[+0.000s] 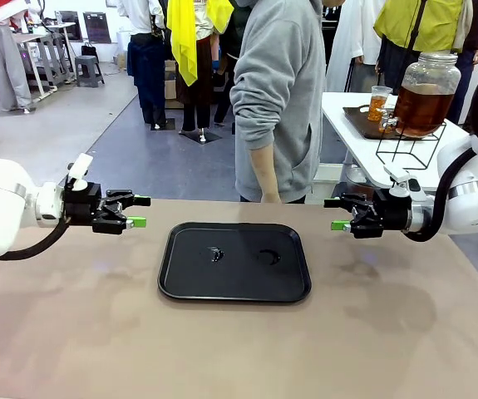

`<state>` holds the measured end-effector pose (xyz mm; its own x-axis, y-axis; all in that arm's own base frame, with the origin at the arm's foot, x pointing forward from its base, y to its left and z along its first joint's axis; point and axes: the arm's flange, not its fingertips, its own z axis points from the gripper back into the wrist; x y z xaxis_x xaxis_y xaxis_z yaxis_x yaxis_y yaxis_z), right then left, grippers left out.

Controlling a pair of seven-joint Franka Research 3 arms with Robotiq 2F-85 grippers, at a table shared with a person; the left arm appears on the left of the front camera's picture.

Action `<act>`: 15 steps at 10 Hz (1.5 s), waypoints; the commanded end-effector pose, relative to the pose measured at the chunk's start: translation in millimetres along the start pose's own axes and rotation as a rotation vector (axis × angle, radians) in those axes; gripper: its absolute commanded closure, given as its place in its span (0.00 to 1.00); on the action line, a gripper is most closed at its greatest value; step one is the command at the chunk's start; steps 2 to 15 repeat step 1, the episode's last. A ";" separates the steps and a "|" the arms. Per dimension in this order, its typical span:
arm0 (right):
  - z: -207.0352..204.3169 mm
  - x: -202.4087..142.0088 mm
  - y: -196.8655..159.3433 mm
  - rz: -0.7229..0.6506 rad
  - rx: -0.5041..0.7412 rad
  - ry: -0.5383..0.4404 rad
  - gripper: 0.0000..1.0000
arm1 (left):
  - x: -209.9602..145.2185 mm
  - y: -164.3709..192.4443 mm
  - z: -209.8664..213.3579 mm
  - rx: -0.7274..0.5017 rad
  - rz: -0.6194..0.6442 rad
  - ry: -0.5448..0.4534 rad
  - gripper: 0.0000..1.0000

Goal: Pour the drink into the iced cup.
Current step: Open the gripper to release the iced cup you were holding.

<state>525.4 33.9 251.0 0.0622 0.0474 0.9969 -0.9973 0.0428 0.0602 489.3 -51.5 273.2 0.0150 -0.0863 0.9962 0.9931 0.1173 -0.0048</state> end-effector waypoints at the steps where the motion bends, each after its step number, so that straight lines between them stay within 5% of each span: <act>1: -1.0 3.1 -0.2 -0.006 0.001 0.002 0.00 | 2.0 0.2 -0.7 -0.001 0.002 0.000 0.00; 15: -1.0 3.1 -0.2 -0.006 0.001 0.002 0.00 | 2.0 0.2 -0.7 -0.001 0.002 0.000 0.00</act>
